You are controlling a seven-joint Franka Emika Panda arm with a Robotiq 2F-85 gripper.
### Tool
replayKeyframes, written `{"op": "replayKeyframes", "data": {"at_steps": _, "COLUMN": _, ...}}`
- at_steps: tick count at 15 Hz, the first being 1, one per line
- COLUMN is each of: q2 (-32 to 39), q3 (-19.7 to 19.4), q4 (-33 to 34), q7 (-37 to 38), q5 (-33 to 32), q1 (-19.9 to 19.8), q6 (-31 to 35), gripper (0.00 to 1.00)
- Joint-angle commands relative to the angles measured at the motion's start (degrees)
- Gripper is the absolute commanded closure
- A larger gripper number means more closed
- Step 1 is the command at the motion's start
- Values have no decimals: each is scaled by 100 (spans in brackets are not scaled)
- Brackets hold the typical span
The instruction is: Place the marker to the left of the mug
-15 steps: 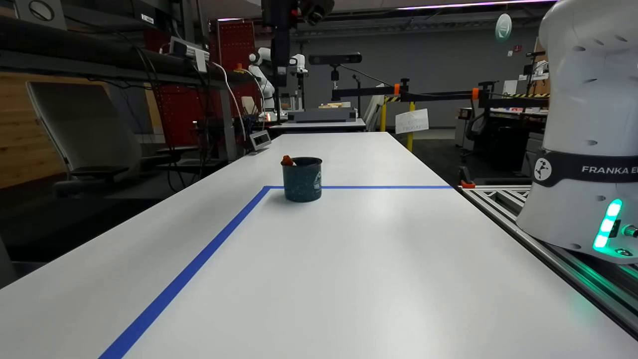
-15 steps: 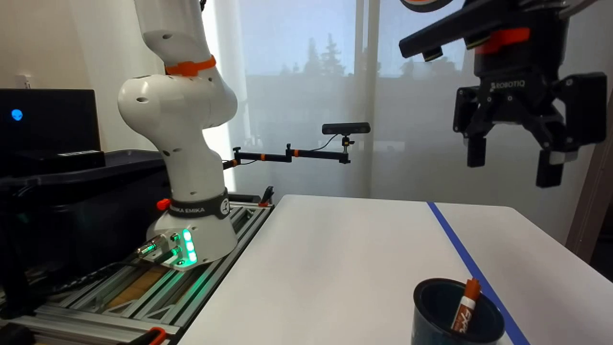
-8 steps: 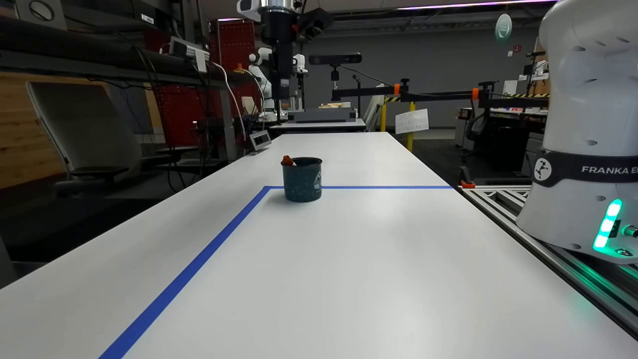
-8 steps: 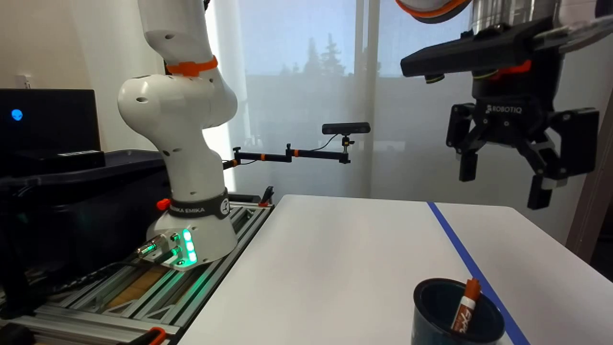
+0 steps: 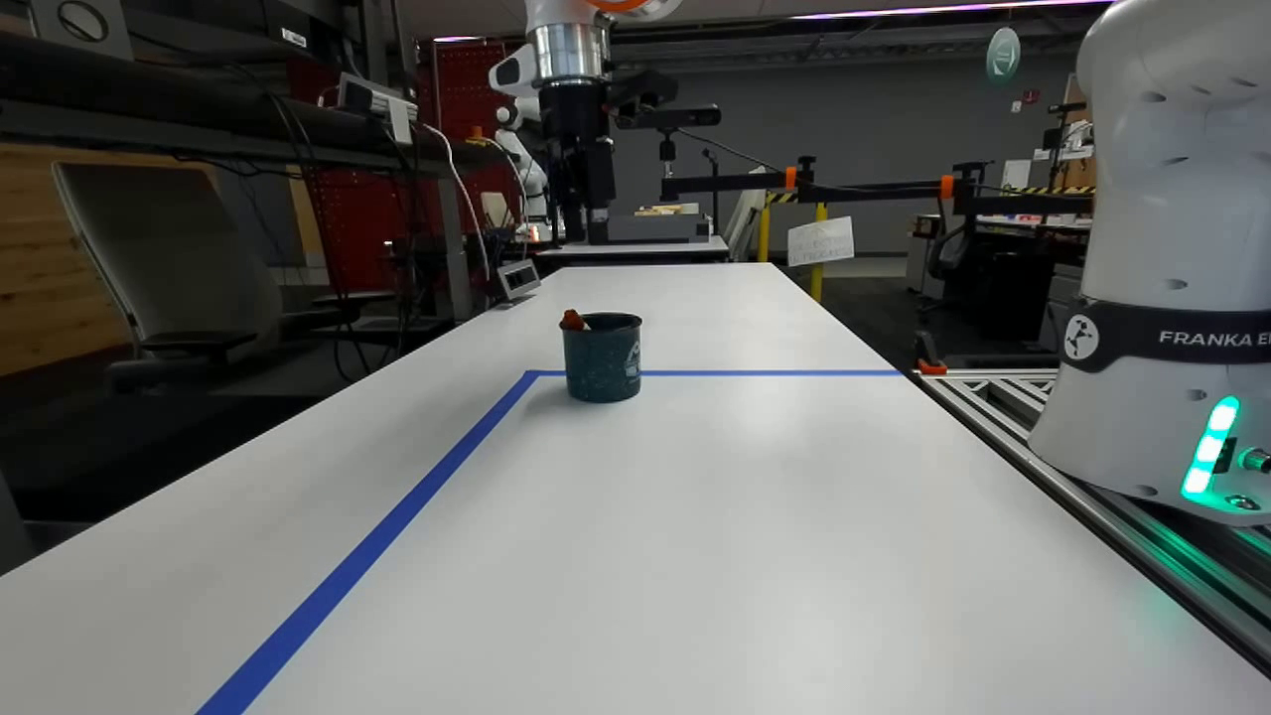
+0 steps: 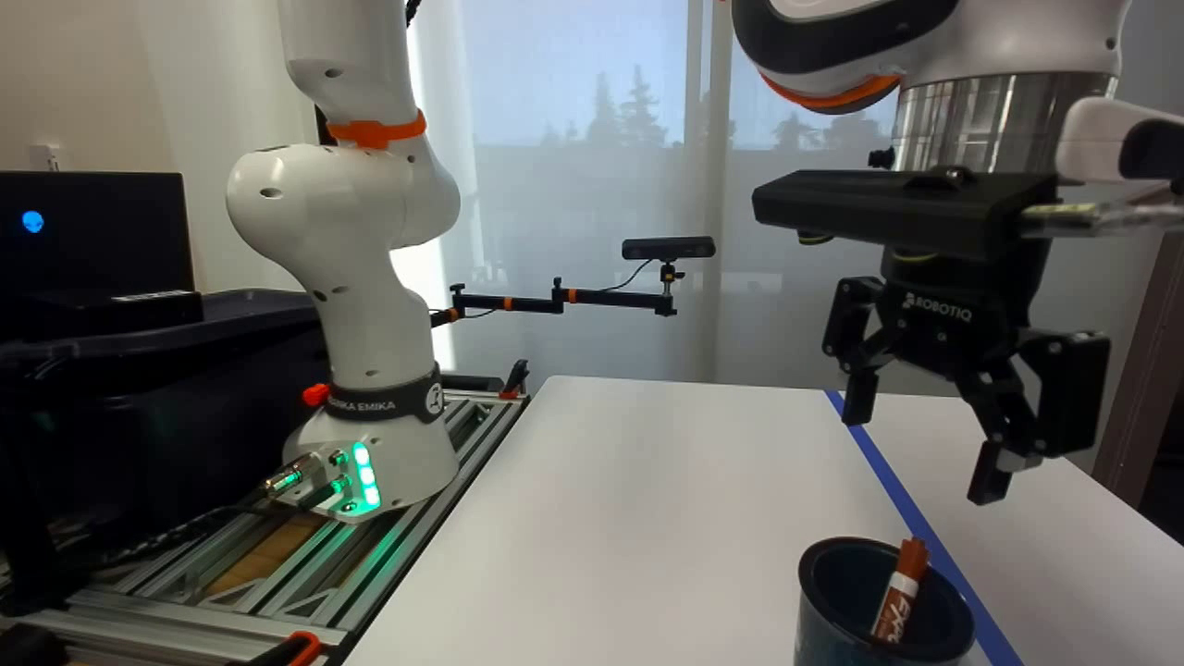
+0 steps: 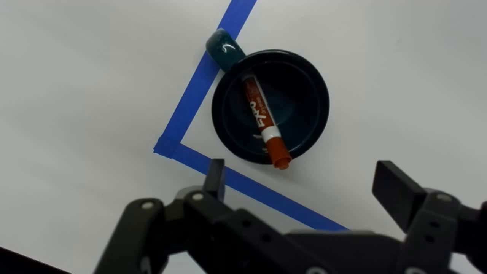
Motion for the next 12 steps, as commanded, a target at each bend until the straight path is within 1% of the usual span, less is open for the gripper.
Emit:
{"op": "replayKeyframes", "data": {"at_steps": 1, "q2": 50, "q3": 23, "q4": -195, "q7": -464, "q5": -34, "q1": -89, "q6": 340, "gripper": 0}}
{"op": "replayKeyframes", "data": {"at_steps": 6, "q2": 236, "q3": 31, "q4": -356, "q7": -876, "q5": 63, "q1": -176, "q6": 731, "gripper": 0}}
{"op": "replayKeyframes", "data": {"at_steps": 9, "q2": 382, "q3": 83, "q4": -455, "q7": -1140, "q5": 294, "q1": -221, "q6": 1136, "gripper": 0}}
{"op": "replayKeyframes", "data": {"at_steps": 12, "q2": 464, "q3": 165, "q4": -499, "q7": -1278, "q5": 434, "q1": -240, "q6": 1378, "gripper": 0}}
